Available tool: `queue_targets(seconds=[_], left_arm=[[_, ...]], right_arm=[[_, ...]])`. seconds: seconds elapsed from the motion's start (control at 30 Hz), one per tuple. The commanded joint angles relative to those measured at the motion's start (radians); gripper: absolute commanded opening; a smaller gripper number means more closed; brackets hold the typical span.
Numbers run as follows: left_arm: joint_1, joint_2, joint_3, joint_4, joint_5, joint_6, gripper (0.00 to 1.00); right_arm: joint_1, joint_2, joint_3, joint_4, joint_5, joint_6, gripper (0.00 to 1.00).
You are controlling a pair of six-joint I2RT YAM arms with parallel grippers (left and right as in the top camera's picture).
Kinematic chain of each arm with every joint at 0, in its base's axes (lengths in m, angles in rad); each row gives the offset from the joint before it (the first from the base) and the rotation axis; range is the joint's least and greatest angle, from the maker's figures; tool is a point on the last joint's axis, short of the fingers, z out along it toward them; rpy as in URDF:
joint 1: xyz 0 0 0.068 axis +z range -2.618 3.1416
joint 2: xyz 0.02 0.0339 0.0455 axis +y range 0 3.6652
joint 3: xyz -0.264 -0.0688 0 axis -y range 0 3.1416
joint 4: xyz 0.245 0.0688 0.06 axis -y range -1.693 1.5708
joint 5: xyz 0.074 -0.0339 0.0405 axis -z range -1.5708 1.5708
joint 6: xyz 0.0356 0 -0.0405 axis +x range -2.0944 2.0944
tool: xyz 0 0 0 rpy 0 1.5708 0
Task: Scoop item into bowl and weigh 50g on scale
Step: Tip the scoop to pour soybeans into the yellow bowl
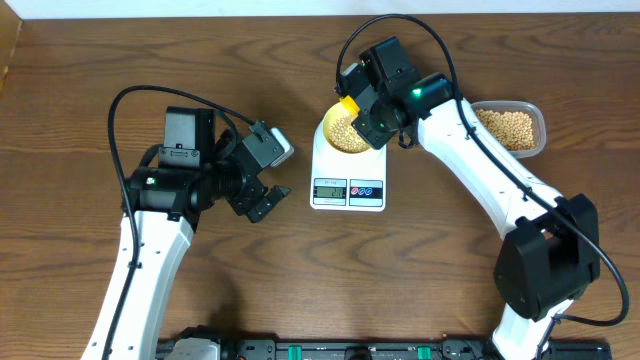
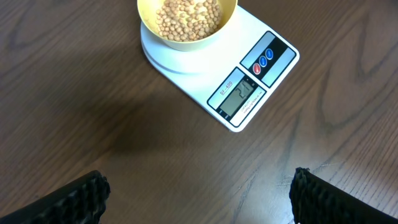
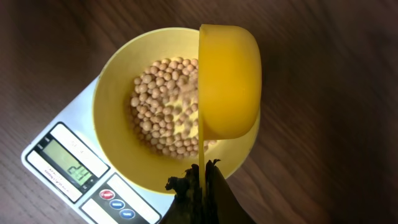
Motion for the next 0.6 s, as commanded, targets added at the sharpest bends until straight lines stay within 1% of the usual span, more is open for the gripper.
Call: queue_targets(seconds=[0.0,0.33,0.57], left_arm=[[0.003,-0.001,-0.002,-0.003,-0.002,0.013,0.95],[0.003,-0.001,-0.002,-0.003,-0.002,0.013,0.95],[0.003,-0.001,-0.002,-0.003,-0.002,0.013,0.95]], right_arm=[[0.005,-0.001,0.043,0.003,0.017,0.031,0.01],[-0.007,-0.032,0.095,-0.071,-0.089,0.038,0.01],[-0.096,-0.092,0.109,-0.126,-0.316,0.042,0.01]])
